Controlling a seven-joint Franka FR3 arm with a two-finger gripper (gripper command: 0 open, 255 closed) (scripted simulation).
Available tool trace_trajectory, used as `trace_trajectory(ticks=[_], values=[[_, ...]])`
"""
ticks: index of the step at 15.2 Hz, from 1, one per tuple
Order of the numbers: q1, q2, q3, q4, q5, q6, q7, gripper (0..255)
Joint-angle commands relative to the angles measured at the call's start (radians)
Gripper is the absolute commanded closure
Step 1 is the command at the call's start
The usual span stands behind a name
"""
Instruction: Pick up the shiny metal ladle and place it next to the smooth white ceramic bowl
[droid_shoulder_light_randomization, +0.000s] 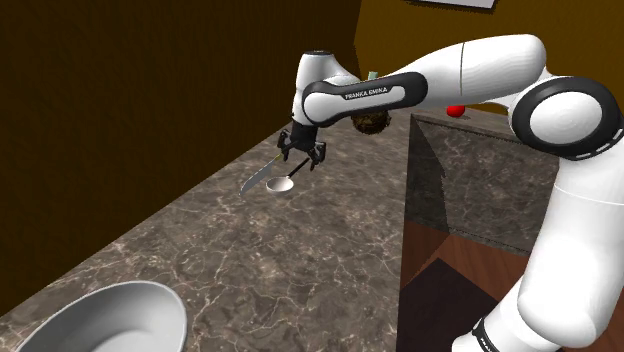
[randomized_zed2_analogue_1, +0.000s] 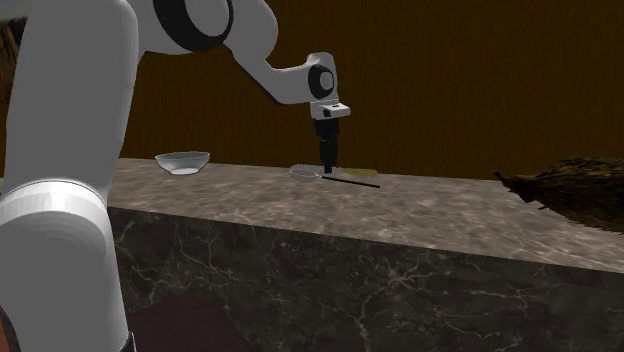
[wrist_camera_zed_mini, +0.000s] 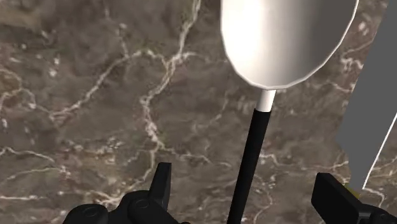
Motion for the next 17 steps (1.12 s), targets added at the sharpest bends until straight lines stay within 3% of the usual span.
trace_trajectory(ticks=[1, 8, 16, 17], values=[[0.017, 0.046, -0.010, 0.054, -0.026, -0.004, 0.053, 0], [0.018, 0.090, -0.019, 0.015, -0.044, 0.077, 0.064, 0], [0.018, 0.089, -0.019, 0.015, -0.044, 0.077, 0.064, 0], [0.018, 0.089, -0.019, 0.015, -0.044, 0.077, 0.064, 255]])
